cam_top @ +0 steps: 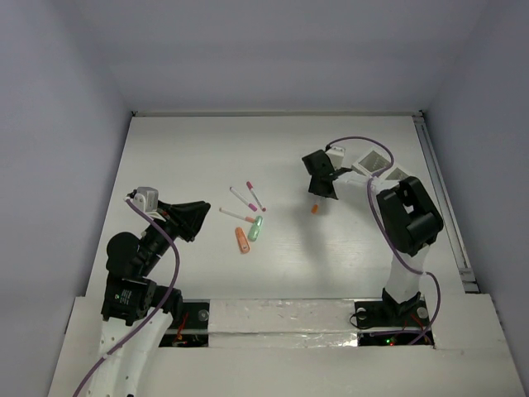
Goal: Sort the stationery into containers
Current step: Pick up the pen from the center of the board.
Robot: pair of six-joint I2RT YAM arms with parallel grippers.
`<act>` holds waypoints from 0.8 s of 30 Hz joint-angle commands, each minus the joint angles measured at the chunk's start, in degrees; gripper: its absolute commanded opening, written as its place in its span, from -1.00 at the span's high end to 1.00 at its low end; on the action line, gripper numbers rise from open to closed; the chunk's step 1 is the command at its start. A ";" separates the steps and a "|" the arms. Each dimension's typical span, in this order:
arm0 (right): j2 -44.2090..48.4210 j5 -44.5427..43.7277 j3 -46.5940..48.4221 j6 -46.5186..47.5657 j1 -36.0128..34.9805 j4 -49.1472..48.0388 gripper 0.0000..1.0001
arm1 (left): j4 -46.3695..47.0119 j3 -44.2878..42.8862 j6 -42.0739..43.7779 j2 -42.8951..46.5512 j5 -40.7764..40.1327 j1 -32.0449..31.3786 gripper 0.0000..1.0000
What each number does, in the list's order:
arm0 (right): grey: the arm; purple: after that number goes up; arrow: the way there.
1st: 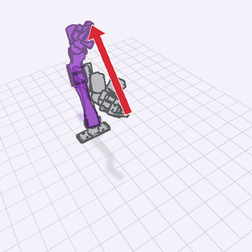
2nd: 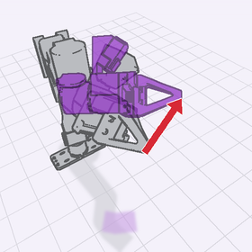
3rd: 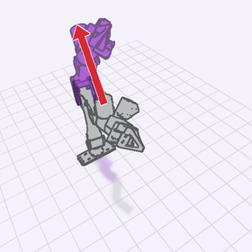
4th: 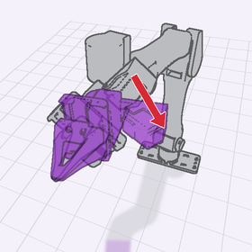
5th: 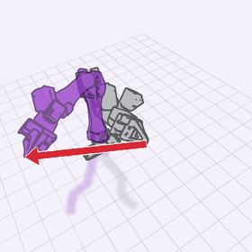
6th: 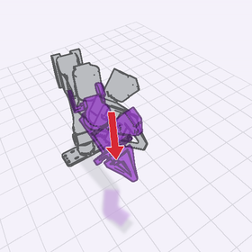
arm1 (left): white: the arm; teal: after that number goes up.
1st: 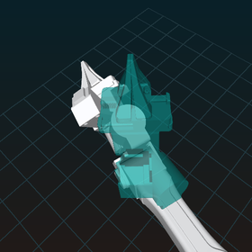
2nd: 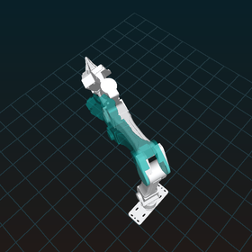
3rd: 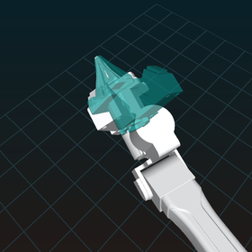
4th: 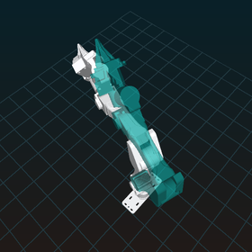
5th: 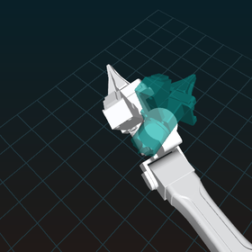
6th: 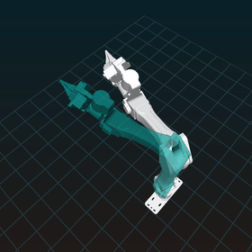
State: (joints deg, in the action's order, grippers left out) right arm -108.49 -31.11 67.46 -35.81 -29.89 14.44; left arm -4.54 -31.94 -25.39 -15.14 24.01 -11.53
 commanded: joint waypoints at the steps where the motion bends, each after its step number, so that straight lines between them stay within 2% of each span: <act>1: -0.49 0.35 0.31 -2.07 0.62 -0.11 0.05 | 3.04 -1.37 0.08 0.46 1.04 -0.16 0.67; 5: -3.30 2.89 1.53 -2.42 1.76 0.42 0.10 | 2.87 -1.37 0.08 0.37 1.13 -0.16 0.67; 7: -3.92 3.77 1.71 -2.68 1.76 -0.11 0.22 | 2.87 -1.45 0.25 0.46 1.04 -0.16 0.67; 10: -4.98 5.09 2.23 -2.68 1.76 -0.37 0.50 | 2.78 -1.45 0.25 0.11 1.13 -0.16 0.67; 11: -4.89 5.18 2.06 -2.68 1.76 -0.55 0.72 | 2.78 -1.45 0.25 0.11 1.13 -0.16 0.68; 12: -4.46 5.27 1.71 -2.68 1.76 -0.81 0.84 | 2.78 -1.45 0.34 0.19 1.13 -0.16 0.67; 14: -2.62 5.10 -1.09 -2.42 1.76 -3.70 1.00 | 2.78 -1.45 0.25 0.20 1.13 -0.16 0.67; 20: 12.13 3.08 -6.98 1.35 1.76 -10.21 1.00 | 3.13 -1.37 0.25 -0.07 1.48 -0.16 0.68; 24: 22.43 -2.27 -5.77 7.76 1.76 -11.80 1.00 | 3.04 -1.45 0.16 -0.42 1.48 -0.16 0.67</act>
State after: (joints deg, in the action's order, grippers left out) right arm -94.28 -28.58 59.16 -33.34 -28.16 9.41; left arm -4.54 -31.94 -25.39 -15.16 24.25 -11.53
